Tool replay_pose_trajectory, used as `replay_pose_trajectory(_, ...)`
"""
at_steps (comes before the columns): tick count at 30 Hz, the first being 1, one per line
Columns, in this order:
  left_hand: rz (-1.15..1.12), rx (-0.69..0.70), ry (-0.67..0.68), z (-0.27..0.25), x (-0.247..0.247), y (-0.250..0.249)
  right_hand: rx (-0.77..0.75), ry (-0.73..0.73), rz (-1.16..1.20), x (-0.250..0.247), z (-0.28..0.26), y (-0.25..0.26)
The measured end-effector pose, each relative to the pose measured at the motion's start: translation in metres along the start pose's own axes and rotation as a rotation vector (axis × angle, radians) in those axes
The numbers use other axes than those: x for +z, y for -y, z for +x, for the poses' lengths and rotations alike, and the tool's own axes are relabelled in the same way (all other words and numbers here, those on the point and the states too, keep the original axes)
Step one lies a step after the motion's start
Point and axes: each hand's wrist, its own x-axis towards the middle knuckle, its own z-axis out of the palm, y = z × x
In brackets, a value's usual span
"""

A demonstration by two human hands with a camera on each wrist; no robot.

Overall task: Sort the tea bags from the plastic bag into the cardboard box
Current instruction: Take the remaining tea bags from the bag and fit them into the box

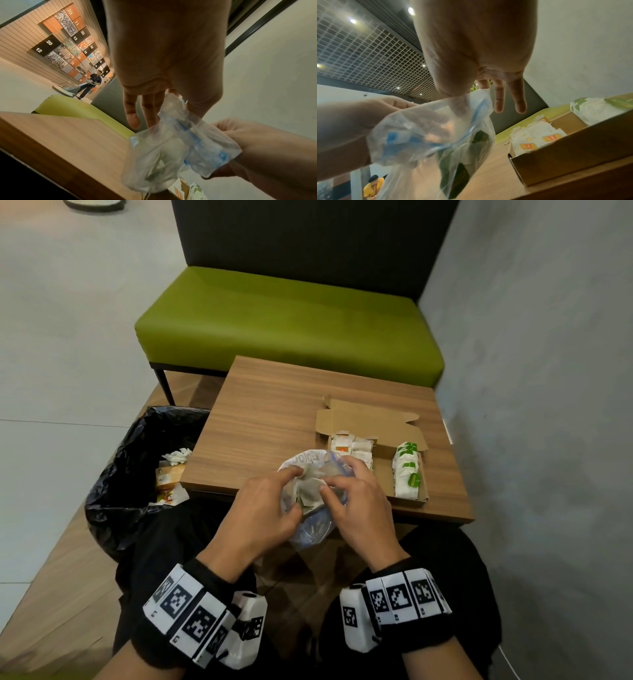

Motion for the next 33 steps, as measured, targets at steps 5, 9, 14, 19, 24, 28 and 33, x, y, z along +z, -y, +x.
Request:
replay_pose_trajectory(5, -0.023, -0.022, 0.008, 0.000, 0.003, 0.005, -0.144, -0.022, -0.019, -0.002, -0.004, -0.010)
replay_pose_trajectory(9, -0.005, -0.026, 0.013, 0.005, 0.006, 0.007, -0.254, -0.057, -0.138, -0.005, -0.006, -0.020)
replay_pose_trajectory(14, 0.024, -0.049, 0.030, 0.007, 0.008, 0.009, -0.291, -0.086, -0.213, -0.006, -0.002, -0.029)
replay_pose_trajectory(19, 0.046, -0.063, 0.036, 0.011, 0.008, 0.011, -0.284, -0.154, -0.138, 0.001, 0.002, -0.028)
replay_pose_trajectory(24, 0.091, -0.077, 0.051, 0.026, 0.002, 0.013, -0.177, -0.136, 0.031, 0.011, 0.019, -0.028)
replay_pose_trajectory(28, 0.126, -0.138, 0.063, 0.048, 0.001, 0.027, -0.165, -0.104, 0.151, 0.019, 0.039, -0.021)
replay_pose_trajectory(33, 0.168, -0.228, 0.069, 0.071, 0.008, 0.044, -0.044, -0.032, 0.266, 0.021, 0.062, -0.013)
